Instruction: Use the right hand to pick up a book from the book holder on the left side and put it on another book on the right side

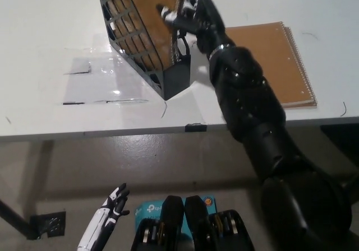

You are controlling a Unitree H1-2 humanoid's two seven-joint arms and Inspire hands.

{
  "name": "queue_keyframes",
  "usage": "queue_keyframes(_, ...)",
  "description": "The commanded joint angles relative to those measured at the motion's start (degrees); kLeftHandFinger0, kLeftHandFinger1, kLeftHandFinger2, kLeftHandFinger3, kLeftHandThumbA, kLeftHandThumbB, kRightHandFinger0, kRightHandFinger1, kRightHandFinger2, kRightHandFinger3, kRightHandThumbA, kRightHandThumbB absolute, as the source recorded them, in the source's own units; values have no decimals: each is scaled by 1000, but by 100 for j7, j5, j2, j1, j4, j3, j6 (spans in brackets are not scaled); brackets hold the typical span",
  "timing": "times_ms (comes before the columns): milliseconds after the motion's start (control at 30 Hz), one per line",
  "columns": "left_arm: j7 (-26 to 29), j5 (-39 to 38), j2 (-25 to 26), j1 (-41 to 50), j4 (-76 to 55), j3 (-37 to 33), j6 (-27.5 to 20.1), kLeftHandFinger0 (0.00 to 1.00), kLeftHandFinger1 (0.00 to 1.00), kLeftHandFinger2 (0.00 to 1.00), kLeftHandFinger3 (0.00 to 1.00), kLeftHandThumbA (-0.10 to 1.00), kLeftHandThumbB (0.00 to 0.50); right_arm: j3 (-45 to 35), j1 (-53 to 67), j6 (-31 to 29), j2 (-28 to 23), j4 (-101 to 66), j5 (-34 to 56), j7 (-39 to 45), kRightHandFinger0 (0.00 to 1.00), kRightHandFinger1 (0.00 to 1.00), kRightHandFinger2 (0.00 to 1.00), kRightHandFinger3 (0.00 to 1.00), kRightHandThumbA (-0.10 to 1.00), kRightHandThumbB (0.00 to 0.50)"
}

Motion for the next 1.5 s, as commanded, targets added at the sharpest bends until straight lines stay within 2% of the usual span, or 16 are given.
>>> queue_keyframes(0,14,42,48,-118,-68,28,-208,859,970,1000,1000,987,139,-467,-1062,915,186,-1404,1371,432,0,442,821,859,-100,122)
queue_keyframes(167,11,60,47,-134,-70,16,-171,878,984,1000,1000,1000,148,-509,-1126,1478,212,-2175,1537,298,0,413,849,864,-100,148)
queue_keyframes(367,21,105,51,-179,-10,-5,-225,884,979,1000,1000,1000,152,-626,-1203,1901,157,-2665,1880,278,0,400,830,885,-100,117)
queue_keyframes(533,24,98,51,-191,7,-1,-263,863,960,1000,1000,1000,147,-1000,-1394,2223,124,-2776,2429,188,0,383,857,904,-100,90)
queue_keyframes(700,17,69,42,-219,7,8,-251,852,952,1000,1000,1000,148,-1635,-1735,2827,40,-2762,3127,-216,0,342,825,1000,-100,107)
queue_keyframes(833,31,70,20,-216,6,6,-258,828,937,1000,1000,986,134,-1814,-1860,2841,-166,-2676,3696,-421,0,347,845,1000,-100,95)
queue_keyframes(933,9,43,24,-209,5,9,-232,829,936,1000,1000,976,143,-1840,-1821,2841,-368,-2621,4087,-476,0,323,789,1000,-100,89)
queue_keyframes(967,8,48,31,-214,16,7,-251,831,937,1000,1000,977,144,-1847,-1801,2841,-432,-2605,4165,-481,0,296,721,1000,-100,88)
queue_keyframes(1000,0,38,37,-217,34,8,-281,832,937,1000,1000,977,143,-1853,-1770,2841,-516,-2593,4247,-486,0,313,755,1000,-100,87)
queue_keyframes(1033,5,44,40,-219,34,10,-282,829,930,1000,1000,978,144,-1853,-1749,2841,-565,-2592,4305,-510,0,271,689,1000,-100,71)
queue_keyframes(1100,23,71,43,-208,17,11,-274,823,924,993,1000,979,146,-1903,-1690,2841,-697,-2597,4393,-627,0,277,739,1000,-100,87)
queue_keyframes(1233,37,93,43,-195,51,7,-262,817,919,987,1000,981,144,-1886,-1565,2841,-1036,-2474,4650,-686,0,254,761,1000,-100,77)
queue_keyframes(1267,36,89,41,-192,54,9,-254,808,917,984,1000,982,146,-1890,-1552,2841,-1081,-2459,4667,-699,0,224,699,1000,-100,83)
queue_keyframes(1300,36,77,36,-189,70,13,-255,808,916,983,1000,982,147,-1906,-1504,2841,-1189,-2450,4665,-703,0,254,747,1000,-100,82)
queue_keyframes(1367,42,88,38,-185,64,13,-240,806,908,980,1000,979,143,-1845,-1435,2841,-1345,-2412,4735,-714,0,260,763,1000,-100,78)
queue_keyframes(1467,29,98,49,-162,47,7,-177,806,907,990,1000,970,146,-1752,-1260,2841,-1612,-2363,4926,-706,0,275,717,1000,-100,65)
